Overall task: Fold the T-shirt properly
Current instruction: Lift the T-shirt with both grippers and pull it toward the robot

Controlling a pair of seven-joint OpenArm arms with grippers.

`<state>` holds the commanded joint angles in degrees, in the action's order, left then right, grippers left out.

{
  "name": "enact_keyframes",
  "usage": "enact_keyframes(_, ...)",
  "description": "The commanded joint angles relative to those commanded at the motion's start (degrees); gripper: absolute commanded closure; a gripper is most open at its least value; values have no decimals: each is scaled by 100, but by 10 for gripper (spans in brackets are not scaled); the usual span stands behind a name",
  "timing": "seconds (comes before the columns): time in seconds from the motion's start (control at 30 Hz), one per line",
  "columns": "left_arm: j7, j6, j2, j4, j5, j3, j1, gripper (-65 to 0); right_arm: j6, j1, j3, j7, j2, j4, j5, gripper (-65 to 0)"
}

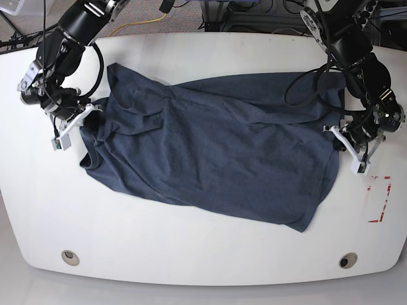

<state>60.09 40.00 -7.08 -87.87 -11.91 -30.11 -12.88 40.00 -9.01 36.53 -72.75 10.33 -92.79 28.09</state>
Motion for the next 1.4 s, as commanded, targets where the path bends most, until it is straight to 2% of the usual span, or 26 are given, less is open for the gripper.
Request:
enact_keyframes(0.13, 0, 0, 9, -290, 18, 273, -281, 0, 0, -475, -290, 211, 123, 35, -97, 0)
enact_keyframes(0.3, 9, 0, 9, -492, 35, 308, -782, 0, 0, -1231, -853, 264, 466, 44, -105, 0)
enact_keyframes(0.43, 413, 0, -9, -501, 35, 273, -1433, 0, 0, -1943, -1196, 264, 738, 62, -105, 0)
enact_keyframes(0.7, 1108, 0, -35, -519, 26, -422, -2725, 0, 0, -3640, -1855, 264, 1327, 826, -105, 0)
enact_keyframes(0.77, 1292, 0, -149, -659, 9, -448, -2778, 0, 0, -4070, -1996, 237, 1442, 993, -97, 0)
enact_keyframes(0.9, 1292, 0, -255, -1213, 35, -448, -3121, 0, 0, -4967, -2400, 229, 1705, 1116, -53, 0)
enact_keyframes(0.97, 1442, 0, -422, -1336, 35, -448, -3367, 0, 0, -5319, -2576, 176, 1793, 1099, -53, 0)
enact_keyframes(1.2, 1547, 0, -677, -1336, 18, -440, -3719, 0, 0, -5547, -2593, 0, 1837, 1099, -44, 0)
enact_keyframes(1.4, 1547, 0, -633, -1354, -62, -440, -3191, 0, 0, -5064, -2409, 9, 1802, 879, -44, 0)
